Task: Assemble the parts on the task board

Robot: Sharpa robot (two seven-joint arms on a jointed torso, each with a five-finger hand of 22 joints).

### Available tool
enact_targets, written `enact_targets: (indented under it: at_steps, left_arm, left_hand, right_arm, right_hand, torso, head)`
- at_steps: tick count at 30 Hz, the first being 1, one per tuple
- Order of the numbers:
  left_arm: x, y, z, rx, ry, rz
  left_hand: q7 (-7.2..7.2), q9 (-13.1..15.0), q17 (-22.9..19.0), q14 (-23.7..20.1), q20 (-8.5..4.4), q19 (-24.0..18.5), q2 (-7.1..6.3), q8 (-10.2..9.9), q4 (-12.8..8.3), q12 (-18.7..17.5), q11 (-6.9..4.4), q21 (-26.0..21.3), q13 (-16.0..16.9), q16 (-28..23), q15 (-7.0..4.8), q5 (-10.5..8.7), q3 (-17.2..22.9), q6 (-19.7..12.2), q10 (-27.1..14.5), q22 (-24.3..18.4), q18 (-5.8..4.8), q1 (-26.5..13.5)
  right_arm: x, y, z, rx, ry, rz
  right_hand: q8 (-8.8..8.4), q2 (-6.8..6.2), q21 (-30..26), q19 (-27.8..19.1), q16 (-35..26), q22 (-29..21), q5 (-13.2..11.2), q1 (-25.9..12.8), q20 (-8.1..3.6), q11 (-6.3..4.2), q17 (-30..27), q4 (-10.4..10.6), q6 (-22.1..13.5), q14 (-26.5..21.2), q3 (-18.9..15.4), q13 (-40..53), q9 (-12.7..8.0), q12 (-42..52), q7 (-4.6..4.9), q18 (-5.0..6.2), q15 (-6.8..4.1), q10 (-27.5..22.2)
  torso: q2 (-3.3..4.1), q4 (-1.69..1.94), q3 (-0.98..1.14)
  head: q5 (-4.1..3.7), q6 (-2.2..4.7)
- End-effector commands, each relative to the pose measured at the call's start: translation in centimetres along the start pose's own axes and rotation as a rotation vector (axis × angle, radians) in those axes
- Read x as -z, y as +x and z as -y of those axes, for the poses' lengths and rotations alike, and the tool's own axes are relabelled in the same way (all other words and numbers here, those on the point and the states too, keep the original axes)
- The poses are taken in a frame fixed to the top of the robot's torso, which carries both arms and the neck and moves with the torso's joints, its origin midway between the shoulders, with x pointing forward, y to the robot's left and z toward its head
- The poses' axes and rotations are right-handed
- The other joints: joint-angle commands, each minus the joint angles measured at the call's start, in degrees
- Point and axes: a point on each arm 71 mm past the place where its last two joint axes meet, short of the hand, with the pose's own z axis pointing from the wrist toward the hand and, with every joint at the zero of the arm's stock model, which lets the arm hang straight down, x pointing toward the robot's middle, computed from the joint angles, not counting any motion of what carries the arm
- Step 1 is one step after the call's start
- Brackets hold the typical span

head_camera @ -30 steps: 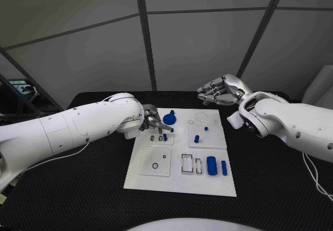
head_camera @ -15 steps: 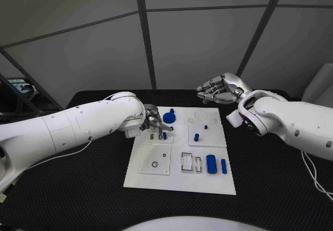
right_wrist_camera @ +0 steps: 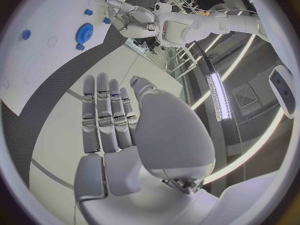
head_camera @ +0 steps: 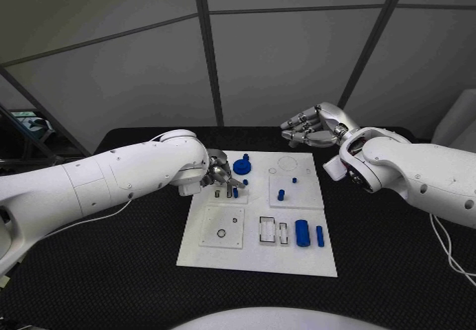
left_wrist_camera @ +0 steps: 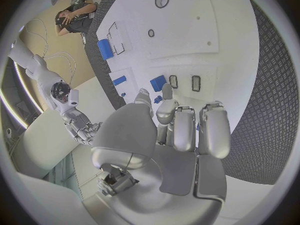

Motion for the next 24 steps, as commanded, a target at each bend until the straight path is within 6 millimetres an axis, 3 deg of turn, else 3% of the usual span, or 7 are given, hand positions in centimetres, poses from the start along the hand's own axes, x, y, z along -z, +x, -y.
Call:
enact_targets:
  at_steps: [1,17,24]
  left_arm:
    - [-0.02,0.17,0.09,-0.029,-0.008,-0.026]
    - [-0.12,0.30,0.12,-0.039,-0.014,-0.033]
    - [-0.08,0.29,0.20,-0.031,-0.011,-0.023]
  left_hand:
    - [0.08,0.33,4.31,2.64,-0.09,0.33,0.01,0.34,-0.54,-0.06,-0.22,0.24,0.11,-0.26,-0.42,0.32,-0.03,-0.57,-0.27,0.16,-4.16,0.95]
    - [0.05,1.25,4.36,2.65,-0.12,0.40,0.50,0.71,-0.98,-0.03,-0.25,0.36,0.21,-0.32,-0.45,0.41,0.30,-0.94,-0.25,0.43,-4.20,1.94]
    - [-0.21,2.56,4.45,2.67,-0.23,0.39,2.03,1.22,-1.96,-0.08,-0.47,0.44,0.29,-0.39,-0.61,0.52,2.01,-1.34,-0.26,0.64,-4.21,4.08]
  right_arm:
    - [-0.08,0.01,-0.14,0.002,-0.004,-0.003]
    - [-0.13,0.05,-0.10,0.001,0.000,-0.005]
    - [-0.18,0.10,-0.06,0.002,0.005,-0.009]
  right_hand:
    - [-0.38,0.12,-0.28,0.20,-0.23,-0.05,0.16,-0.56,0.21,0.31,-0.10,-0.11,-0.04,0.32,0.31,-0.05,-0.06,-0.13,0.34,0.64,0.13,-0.13]
    - [-0.35,0.20,-0.47,0.29,-0.44,-0.19,0.49,-0.66,0.23,0.31,-0.21,-0.13,-0.04,0.39,0.39,-0.23,-0.05,-0.12,0.34,0.64,0.14,-0.14]
    - [-0.35,0.20,-0.56,0.32,-0.55,-0.25,0.67,-0.66,0.23,0.31,-0.26,-0.18,-0.05,0.42,0.45,-0.32,-0.05,-0.12,0.34,0.65,0.14,-0.16]
  torso:
    - [0.00,-0.01,0.00]
    - [0.00,-0.05,0.02]
    - [-0.02,0.03,0.00]
  head:
    - [-0.09,-0.09]
    - [-0.31,-0.23]
    - [-0.41,-0.27]
